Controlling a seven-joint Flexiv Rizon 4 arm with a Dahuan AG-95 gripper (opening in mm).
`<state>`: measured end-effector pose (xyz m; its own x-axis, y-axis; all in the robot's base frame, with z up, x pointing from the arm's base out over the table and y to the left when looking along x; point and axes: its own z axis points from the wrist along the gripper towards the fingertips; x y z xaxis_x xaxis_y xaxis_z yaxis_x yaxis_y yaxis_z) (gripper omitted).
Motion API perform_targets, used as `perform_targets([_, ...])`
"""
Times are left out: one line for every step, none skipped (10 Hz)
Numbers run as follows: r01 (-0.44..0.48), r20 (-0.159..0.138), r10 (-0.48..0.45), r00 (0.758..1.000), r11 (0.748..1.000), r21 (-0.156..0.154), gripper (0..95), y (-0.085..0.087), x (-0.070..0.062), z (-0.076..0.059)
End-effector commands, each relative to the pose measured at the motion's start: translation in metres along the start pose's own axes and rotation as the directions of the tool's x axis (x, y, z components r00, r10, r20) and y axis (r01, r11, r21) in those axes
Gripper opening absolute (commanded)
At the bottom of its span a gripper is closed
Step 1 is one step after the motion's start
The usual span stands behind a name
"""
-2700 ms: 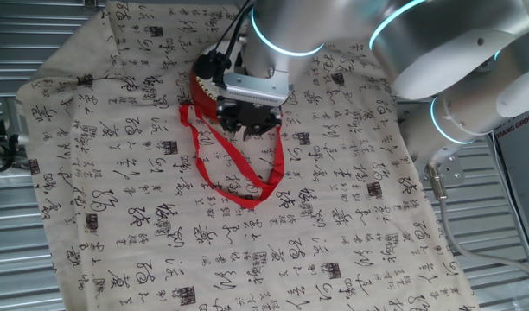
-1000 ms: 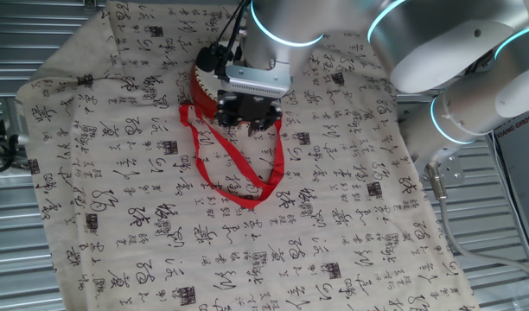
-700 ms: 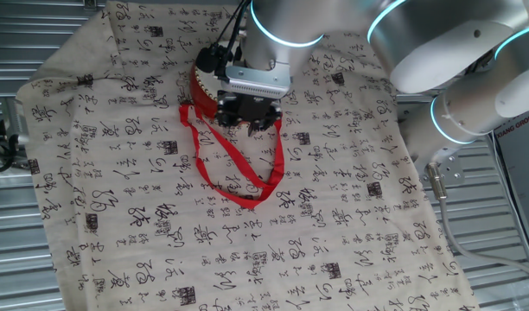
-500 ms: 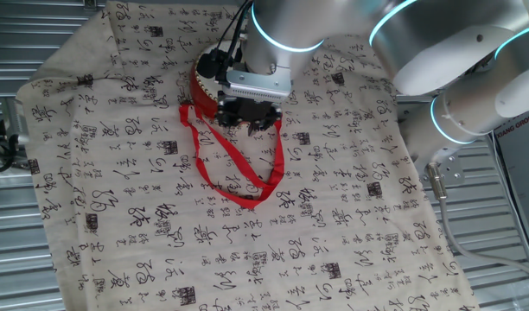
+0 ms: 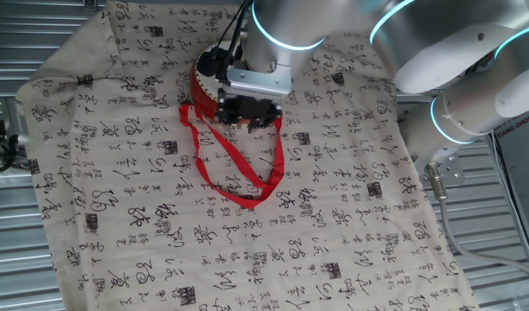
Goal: Play the drum
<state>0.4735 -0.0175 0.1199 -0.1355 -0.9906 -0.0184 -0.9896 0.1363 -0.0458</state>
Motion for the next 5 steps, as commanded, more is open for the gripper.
perform_targets([0.002,0.002,-0.002,1.000,1.000,-0.002,38.0,-0.0002,0.0018,-0.0006])
perform_targets([0.002,0.004,-0.002,1.000,1.000,-0.002,38.0,0.0000,0.0024,-0.0008])
perform_targets([0.002,0.004,-0.002,1.000,1.000,-0.002,38.0,0.0001,0.0029,-0.0008])
perform_targets([0.002,0.005,-0.002,1.000,1.000,-0.002,38.0,0.0002,0.0033,-0.0006])
perform_targets([0.002,0.005,-0.002,1.000,1.000,-0.002,38.0,0.0002,0.0035,-0.0004])
